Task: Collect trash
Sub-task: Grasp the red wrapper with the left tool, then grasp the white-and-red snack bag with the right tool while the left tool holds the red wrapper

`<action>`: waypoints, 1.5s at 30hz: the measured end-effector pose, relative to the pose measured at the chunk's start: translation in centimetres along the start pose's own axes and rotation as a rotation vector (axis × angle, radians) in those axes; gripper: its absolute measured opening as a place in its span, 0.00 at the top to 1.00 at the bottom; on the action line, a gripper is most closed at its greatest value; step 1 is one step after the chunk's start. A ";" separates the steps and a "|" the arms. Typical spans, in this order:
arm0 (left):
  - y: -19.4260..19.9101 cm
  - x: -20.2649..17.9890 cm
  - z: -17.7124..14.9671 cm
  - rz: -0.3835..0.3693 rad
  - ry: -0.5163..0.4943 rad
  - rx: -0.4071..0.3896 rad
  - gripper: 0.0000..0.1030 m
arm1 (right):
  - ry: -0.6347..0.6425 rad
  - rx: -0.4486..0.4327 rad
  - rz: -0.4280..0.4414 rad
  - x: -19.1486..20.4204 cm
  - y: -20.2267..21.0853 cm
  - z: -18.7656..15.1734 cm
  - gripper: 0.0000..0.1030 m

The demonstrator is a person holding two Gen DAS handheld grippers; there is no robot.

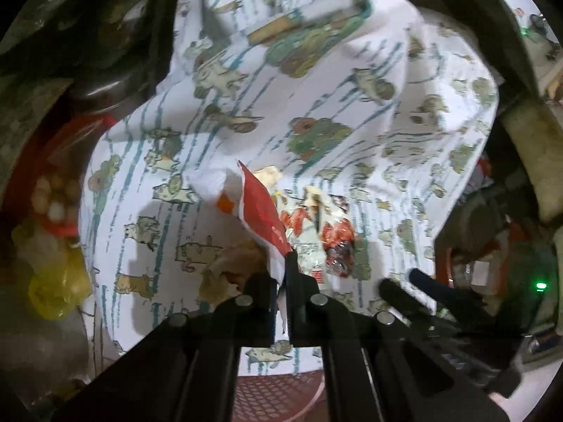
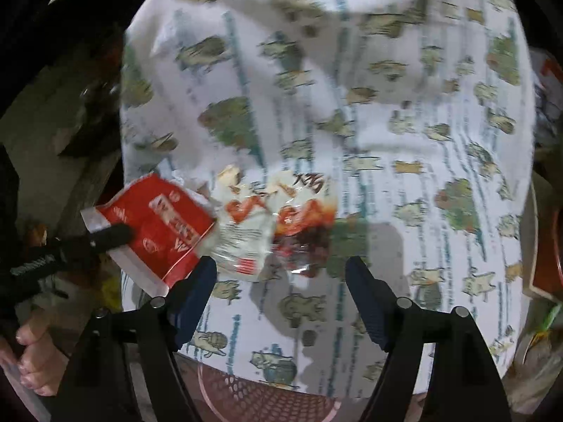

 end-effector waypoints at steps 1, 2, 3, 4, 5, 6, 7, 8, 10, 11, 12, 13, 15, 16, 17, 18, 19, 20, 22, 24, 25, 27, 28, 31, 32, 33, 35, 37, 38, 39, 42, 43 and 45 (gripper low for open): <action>-0.1 -0.2 -0.1 -0.014 -0.002 0.008 0.96 | 0.013 0.000 -0.006 0.3 -0.2 -0.1 0.25; -0.4 -0.3 -0.3 -0.023 -0.002 0.022 0.97 | 0.028 -0.001 -0.012 0.7 -0.4 -0.2 0.25; -0.4 0.1 -0.7 -0.028 0.006 0.042 0.96 | 0.044 0.000 -0.012 1.3 -0.6 -0.4 0.25; -0.9 0.2 -1.0 -0.024 0.015 0.052 0.96 | 0.059 0.005 -0.013 1.8 -0.8 -0.6 0.25; -1.3 0.4 -1.2 -0.018 0.024 0.065 0.97 | 0.068 0.007 -0.017 2.0 -1.0 -0.7 0.25; -1.9 0.8 -1.5 -0.011 0.037 0.081 0.97 | 0.070 0.007 -0.024 2.2 -1.2 -0.8 0.25; -2.3 1.1 -1.7 -0.007 0.048 0.089 0.96 | 0.059 0.006 -0.036 2.1 -1.3 -0.8 0.26; -2.8 1.5 -1.8 -0.004 0.063 0.097 0.96 | 0.042 0.009 -0.041 1.9 -1.4 -0.9 0.27; -3.3 1.8 -2.0 -0.002 0.081 0.101 0.94 | 0.005 0.025 -0.044 1.2 -1.7 -0.8 0.30; -3.4 2.0 -2.1 -0.001 0.088 0.101 0.88 | -0.022 0.035 -0.045 0.6 -1.8 -0.8 0.30; -3.6 2.0 -2.1 0.005 0.096 0.106 0.78 | -0.046 0.040 -0.047 0.0 -1.9 -0.7 0.30; -3.7 2.0 -2.2 0.007 0.104 0.110 0.51 | -0.067 0.042 -0.052 -0.8 -1.9 -0.6 0.30; -3.2 1.7 -2.0 0.001 0.095 0.084 0.41 | -0.100 0.042 -0.064 -2.0 -1.8 -0.4 0.30; -3.0 1.3 -1.9 0.003 0.077 0.079 0.41 | -0.114 0.039 -0.072 -2.6 -1.7 -0.3 0.30; -2.9 1.0 -1.7 0.008 0.060 0.074 0.41 | -0.125 0.035 -0.078 -3.2 -1.5 -0.2 0.30; -2.5 0.7 -1.4 0.016 0.041 0.061 0.41 | -0.131 0.032 -0.081 -3.6 -1.3 -0.1 0.30; -2.3 0.5 -1.2 0.022 0.031 0.051 0.41 | -0.137 0.029 -0.084 -4.0 -1.1 0.0 0.30; -2.2 0.3 -1.0 0.023 0.024 0.042 0.49 | -0.140 0.026 -0.086 -4.4 -0.9 0.1 0.30; -2.3 0.1 -0.8 0.015 0.024 0.038 0.77 | -0.141 0.022 -0.092 -5.0 -0.6 0.2 0.30; -2.9 0.1 -0.7 -0.001 0.028 0.043 0.97 | -0.142 0.020 -0.096 -5.5 -0.4 0.2 0.30; -3.1 0.1 -0.7 0.001 0.027 0.040 0.97 | -0.142 0.021 -0.096 -5.7 -0.3 0.2 0.30; -3.3 0.2 -0.7 0.019 0.020 0.033 0.97 | -0.141 0.023 -0.096 -6.0 -0.1 0.3 0.30; -3.3 0.1 -0.8 0.017 0.018 0.029 0.98 | -0.144 0.022 -0.099 -6.1 0.0 0.3 0.30; -2.0 -0.7 -0.3 -0.010 0.011 -0.012 0.99 | -0.161 0.017 -0.096 -6.4 0.3 0.7 0.30; -1.3 -1.1 -0.1 -0.018 -0.002 -0.033 0.99 | -0.166 0.017 -0.087 -6.3 0.4 0.8 0.30; -0.3 -1.5 0.2 -0.021 -0.022 -0.058 0.99 | -0.167 0.016 -0.071 -6.0 0.6 1.0 0.30; 1.4 -2.0 0.6 -0.011 -0.058 -0.110 0.99 | -0.150 0.021 -0.049 -5.2 0.6 1.1 0.30; 3.0 -1.5 0.8 0.032 -0.057 -0.149 0.99 | -0.097 0.039 -0.028 -3.5 0.2 0.9 0.30; 3.4 -0.9 0.9 0.061 -0.042 -0.160 0.99 | -0.072 0.047 -0.027 -2.7 -0.1 0.6 0.30; 3.9 -0.3 0.9 0.092 -0.034 -0.176 0.99 | -0.044 0.058 -0.028 -1.8 -0.6 0.4 0.30; 5.9 0.7 1.3 0.200 -0.055 -0.248 0.99 | 0.043 0.099 -0.040 1.2 -2.7 -0.8 0.30; 6.7 1.0 1.5 0.232 -0.068 -0.278 0.99 | 0.060 0.108 -0.044 1.9 -3.4 -1.1 0.30; 7.8 1.6 1.9 0.261 -0.073 -0.305 0.99 | 0.086 0.129 -0.046 3.4 -5.0 -1.8 0.30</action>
Point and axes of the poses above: each gripper's, at about its wrist camera, not at the fingertips, and y roughly against the way its jaws point, x to its left, z to its top, the point moved 7 cm from there along -y, roughly the way its jaws point, and after that the axes turned 11 degrees about -y, right-handed, at the moved point
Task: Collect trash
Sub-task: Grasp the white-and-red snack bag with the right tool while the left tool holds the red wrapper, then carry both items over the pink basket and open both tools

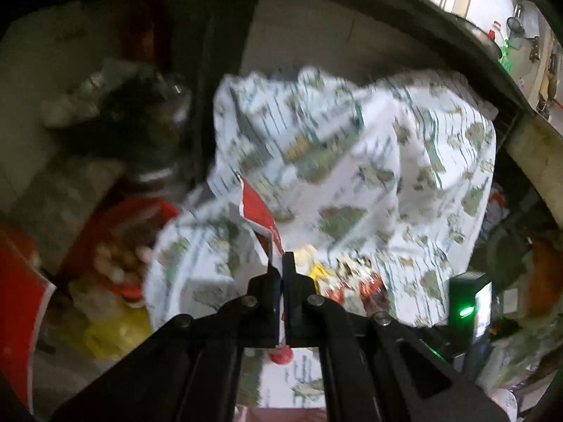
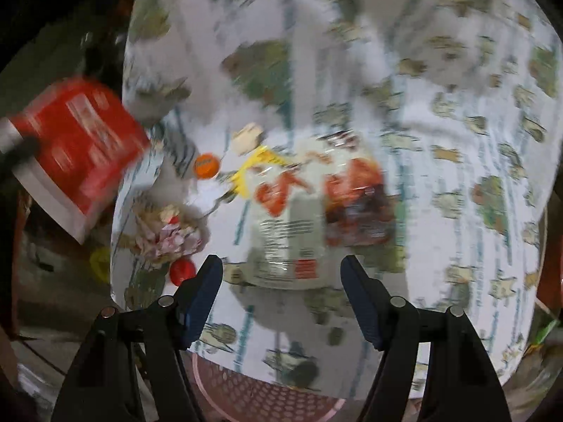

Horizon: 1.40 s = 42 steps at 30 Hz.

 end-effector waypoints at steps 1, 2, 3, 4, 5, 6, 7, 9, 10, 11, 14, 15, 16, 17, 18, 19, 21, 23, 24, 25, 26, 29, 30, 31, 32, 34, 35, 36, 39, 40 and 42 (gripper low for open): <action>0.2 0.3 0.1 0.008 0.001 -0.002 0.99 | 0.012 0.008 -0.006 0.5 -0.7 -0.2 0.30; 0.5 0.5 0.1 0.013 -0.004 -0.011 0.99 | 0.027 0.021 -0.022 1.0 -1.7 -0.3 0.30; 0.6 0.6 0.1 0.021 -0.013 -0.018 0.99 | 0.038 0.032 -0.045 1.3 -2.5 -0.5 0.32; 0.7 0.7 0.0 0.033 -0.023 -0.020 0.99 | 0.044 0.043 -0.061 1.6 -3.2 -0.7 0.34; 0.7 0.7 0.0 0.044 -0.031 -0.020 0.99 | 0.047 0.052 -0.065 1.8 -3.6 -0.8 0.37; 0.7 0.8 -0.1 0.055 -0.038 -0.020 0.99 | 0.054 0.064 -0.070 2.2 -4.2 -1.0 0.38; 0.7 0.8 -0.2 0.059 -0.040 -0.020 0.99 | 0.062 0.060 -0.083 2.3 -4.4 -1.1 0.38; 0.8 0.9 -0.2 0.065 -0.047 -0.023 0.99 | 0.097 0.020 -0.126 2.7 -4.6 -1.2 0.38; 0.9 0.8 -0.2 0.071 -0.053 -0.026 0.99 | 0.119 0.001 -0.149 2.8 -4.7 -1.3 0.39; 1.0 0.7 -0.2 0.076 -0.059 -0.030 0.99 | 0.127 -0.004 -0.160 2.8 -4.8 -1.3 0.45; 1.4 0.5 -0.3 0.059 -0.059 -0.041 0.99 | 0.124 -0.002 -0.164 2.6 -5.3 -1.8 0.65; 1.6 0.4 -0.3 0.037 -0.050 -0.042 0.99 | 0.128 -0.029 -0.165 2.6 -4.9 -1.8 0.78; 1.7 0.3 -0.4 0.024 -0.044 -0.044 0.99 | 0.130 -0.040 -0.163 2.5 -4.7 -1.8 0.85; 1.8 0.2 -0.4 0.020 -0.041 -0.047 0.99 | 0.127 -0.048 -0.155 2.4 -4.2 -1.8 0.92; 2.1 0.1 -0.4 0.029 -0.045 -0.058 0.99 | 0.112 -0.067 -0.134 2.4 -3.4 -1.7 0.95; 2.4 0.0 -0.3 0.039 -0.055 -0.068 0.99 | 0.099 -0.084 -0.112 2.4 -2.6 -1.6 0.95; 3.4 -0.4 -0.1 0.052 -0.076 -0.094 0.99 | 0.075 -0.126 -0.049 2.4 -0.5 -1.4 0.97; 4.5 -0.7 0.0 0.045 -0.088 -0.120 0.99 | 0.063 -0.168 -0.012 2.2 1.7 -1.1 0.97; 5.4 -1.1 0.1 0.046 -0.100 -0.135 0.99 | 0.061 -0.197 0.019 2.2 3.4 -1.2 0.97; 6.0 -1.3 0.1 0.049 -0.108 -0.142 0.99 | 0.060 -0.214 0.044 1.9 4.4 -1.1 0.97; 6.7 -1.6 0.2 0.039 -0.110 -0.142 0.99 | 0.059 -0.230 0.065 1.3 5.5 -0.9 0.97; 8.6 -2.5 0.6 -0.025 -0.087 -0.137 0.99 | 0.040 -0.279 0.100 -0.2 9.5 -1.1 0.97; 9.2 -2.9 0.5 -0.022 -0.092 -0.135 0.99 | 0.032 -0.289 0.110 -0.4 10.7 -0.9 0.97; 9.8 -3.3 0.4 -0.015 -0.102 -0.135 0.99 | 0.019 -0.299 0.129 -0.6 12.0 -1.2 0.97; 10.4 -3.6 0.2 -0.011 -0.110 -0.138 0.99 | 0.009 -0.304 0.143 -0.7 13.2 -1.5 0.97; 11.4 -4.6 -0.7 -0.004 -0.132 -0.136 0.99 | -0.011 -0.320 0.174 -1.1 15.7 -2.4 0.97; 11.7 -4.9 -1.3 -0.004 -0.143 -0.130 0.99 | -0.017 -0.327 0.187 -1.6 16.4 -2.7 0.97; 11.8 -5.5 -2.0 -0.007 -0.155 -0.116 0.99 | -0.024 -0.331 0.200 -1.7 17.3 -3.3 0.97; 11.1 -6.3 -3.9 -0.029 -0.163 -0.052 0.99 | -0.052 -0.320 0.266 -2.0 19.2 -5.2 0.97; 10.7 -6.5 -4.6 -0.038 -0.157 -0.023 0.99 | -0.055 -0.304 0.283 -2.1 19.3 -5.7 0.97; 9.6 -6.8 -6.0 -0.065 -0.142 0.036 0.99 | -0.053 -0.243 0.315 -2.0 19.0 -7.5 0.97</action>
Point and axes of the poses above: each gripper's, at about its wrist camera, not at the fingertips, and y roughly against the way its jaws point, x to its left, z to its top, the point moved 7 cm from there along -y, roughly the way its jaws point, and after that the axes turned 11 degrees about -y, right-handed, at the moved point
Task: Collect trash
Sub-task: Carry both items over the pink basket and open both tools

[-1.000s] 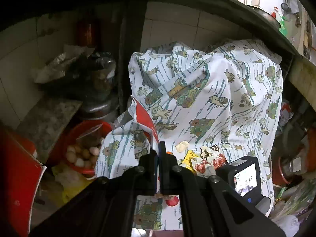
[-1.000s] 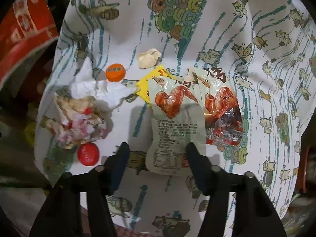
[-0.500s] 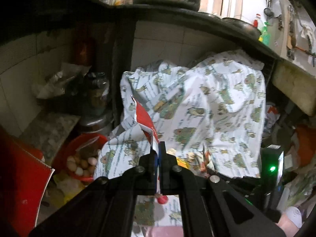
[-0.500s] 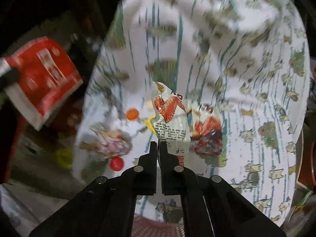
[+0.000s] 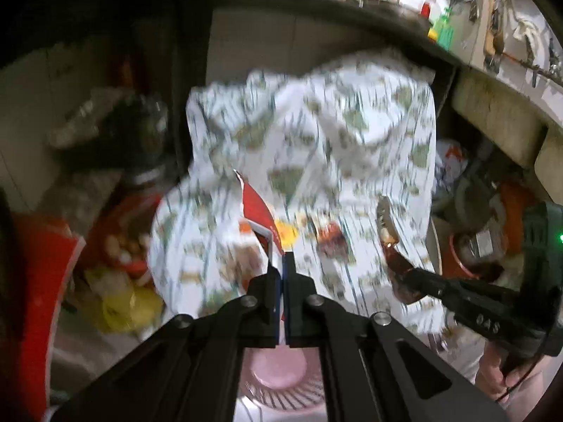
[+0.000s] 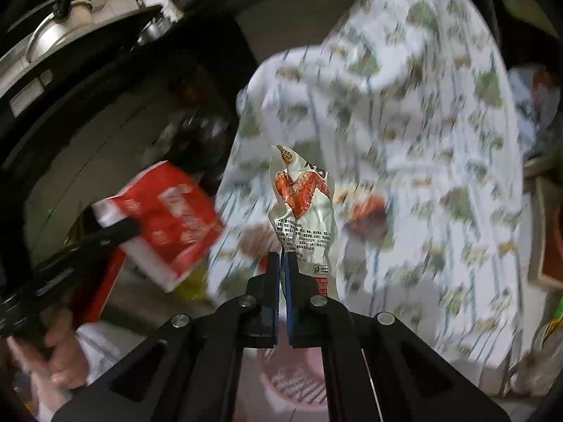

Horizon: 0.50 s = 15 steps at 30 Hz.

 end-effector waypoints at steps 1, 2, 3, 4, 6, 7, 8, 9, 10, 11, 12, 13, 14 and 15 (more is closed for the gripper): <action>-0.6 -0.1 -0.6 -0.013 0.004 0.024 0.99 | -0.001 0.024 -0.001 -0.2 -0.2 -0.8 0.97; -1.1 -0.3 -1.1 -0.019 0.003 0.047 0.99 | 0.001 0.047 -0.013 -0.5 -0.7 -1.5 0.97; -1.9 -0.5 -2.0 -0.017 -0.005 0.092 0.99 | 0.003 0.076 -0.039 -0.9 -1.2 -2.4 0.97; -2.6 -0.7 -2.8 -0.017 -0.018 0.137 0.99 | 0.003 0.098 -0.054 -1.2 -1.5 -2.9 0.97; -4.8 -1.3 -5.4 -0.045 -0.047 0.283 0.99 | -0.007 0.180 -0.081 -1.9 -2.6 -4.4 0.97; -5.5 -1.6 -6.5 -0.063 -0.047 0.326 0.99 | -0.008 0.222 -0.088 -2.2 -3.2 -5.2 0.97; -6.3 -2.0 -7.7 -0.082 -0.056 0.368 0.99 | -0.003 0.250 -0.091 -2.4 -3.5 -5.9 0.97; -7.3 -2.5 -9.2 -0.094 -0.079 0.426 0.99 | 0.008 0.282 -0.090 -2.5 -4.0 -6.7 0.97; -7.8 -2.7 -10.3 -0.094 -0.086 0.456 0.99 | 0.020 0.320 -0.086 -2.5 -4.6 -7.7 0.97; -8.7 -3.0 -11.5 -0.101 -0.083 0.496 0.99 | 0.025 0.352 -0.085 -2.7 -5.1 -8.4 0.97; -9.2 -3.1 -12.4 -0.117 -0.071 0.526 0.99 | 0.025 0.384 -0.084 -2.8 -5.6 -9.2 0.97; -9.8 -3.2 -13.2 -0.130 -0.055 0.552 0.99 | 0.017 0.416 -0.081 -3.0 -6.2 -9.9 0.97; -10.3 -3.3 -13.9 -0.137 -0.041 0.575 0.99 | 0.002 0.442 -0.084 -3.3 -6.7 -10.6 0.97; -11.0 -3.3 -14.6 -0.134 -0.033 0.599 0.99 | -0.015 0.474 -0.087 -3.6 -7.3 -11.5 0.97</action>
Point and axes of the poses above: each gripper's, at about its wrist camera, not at the fingertips, and y roughly against the way its jaws point, x to its left, z to its top, the point moved 7 cm from there along -y, roughly the way its jaws point, and after that the axes turned 11 degrees about -y, right-handed, at the moved point
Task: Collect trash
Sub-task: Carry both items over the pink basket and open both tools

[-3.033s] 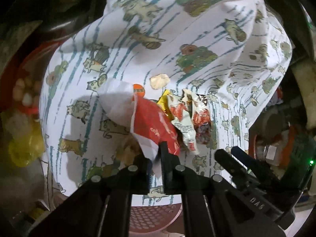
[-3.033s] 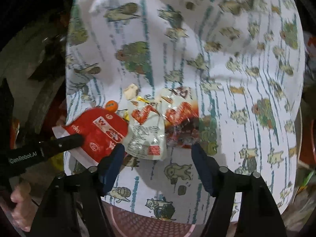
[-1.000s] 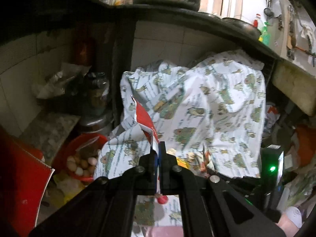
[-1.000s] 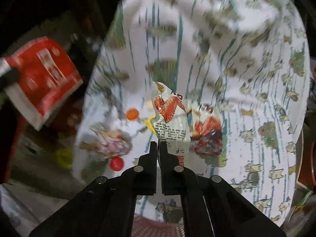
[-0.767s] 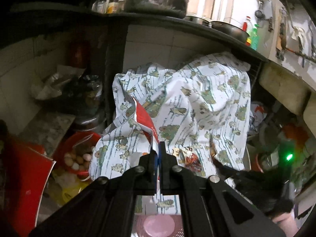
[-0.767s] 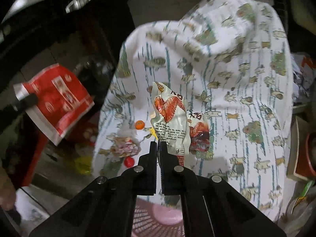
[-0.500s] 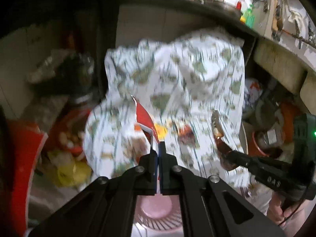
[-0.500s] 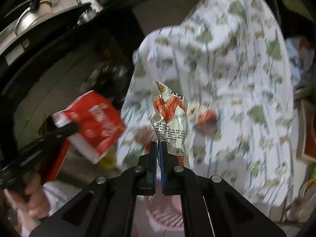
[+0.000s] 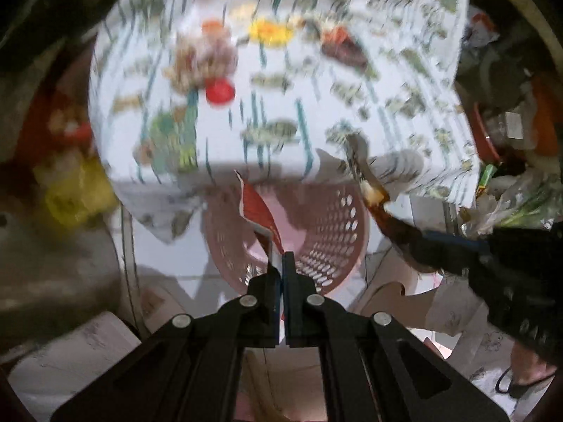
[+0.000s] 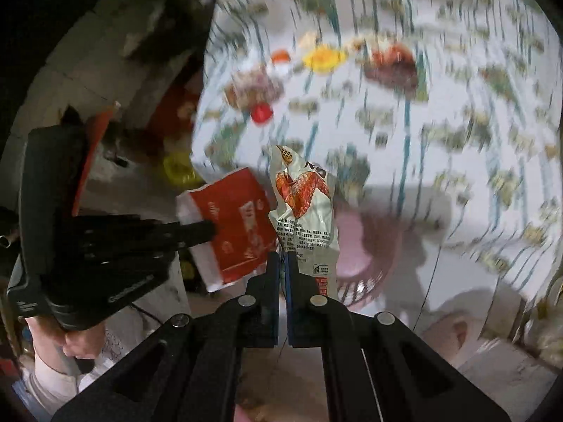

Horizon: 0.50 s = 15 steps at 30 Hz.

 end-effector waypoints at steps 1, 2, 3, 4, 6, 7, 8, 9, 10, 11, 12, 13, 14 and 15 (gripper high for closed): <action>-0.5 0.1 0.0 0.004 0.000 0.012 0.99 | -0.003 0.020 -0.002 -0.2 -0.6 -0.3 0.97; -1.2 0.1 -0.1 0.009 -0.002 0.024 0.99 | -0.002 0.042 -0.013 -0.4 -1.4 -0.6 0.97; -1.5 0.2 -0.1 0.011 -0.004 0.031 0.99 | -0.002 0.063 -0.026 -0.6 -2.0 -0.9 0.97; -2.0 0.2 0.0 0.005 -0.006 0.039 0.99 | -0.005 0.081 -0.032 -0.7 -2.6 -1.0 0.97; -3.1 -0.1 0.2 -0.011 -0.016 0.059 0.99 | -0.020 0.119 -0.044 -1.2 -4.0 -1.1 0.97; -3.5 -0.1 0.3 -0.005 -0.020 0.062 0.99 | -0.032 0.136 -0.059 -1.8 -4.8 -1.0 0.97; -4.0 0.0 0.5 0.007 -0.022 0.064 0.99 | -0.042 0.149 -0.075 -2.3 -5.6 -1.0 0.97; -4.7 0.1 0.8 0.029 -0.019 0.067 0.99 | -0.054 0.160 -0.097 -2.9 -6.5 -1.0 0.97; -5.1 0.3 0.8 0.038 -0.015 0.071 0.99 | -0.068 0.163 -0.125 -3.7 -7.5 -0.8 0.97; -5.6 0.3 0.9 0.041 -0.011 0.074 0.99 | -0.079 0.162 -0.151 -4.4 -8.3 -0.6 0.97; -6.4 0.4 0.9 0.041 -0.007 0.082 0.99 | -0.092 0.165 -0.179 -5.2 -9.3 -0.5 0.97; -6.8 0.5 0.9 0.039 -0.001 0.084 0.99 | -0.110 0.171 -0.197 -6.0 -10.2 -0.4 0.97; -7.3 0.6 1.0 0.037 0.007 0.082 0.99 | -0.126 0.175 -0.200 -6.5 -10.9 -0.3 0.97; -7.6 0.5 1.1 0.038 0.008 0.081 0.99 | -0.142 0.174 -0.199 -7.0 -11.4 -0.1 0.97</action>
Point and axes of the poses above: each gripper's, at about its wrist camera, not at the fingertips, and y roughly against the way its jaws point, x to its left, z to its top, the point moved 7 cm from there along -y, roughly the way its jaws point, and after that the axes turned 11 degrees about -y, right-handed, at the moved point
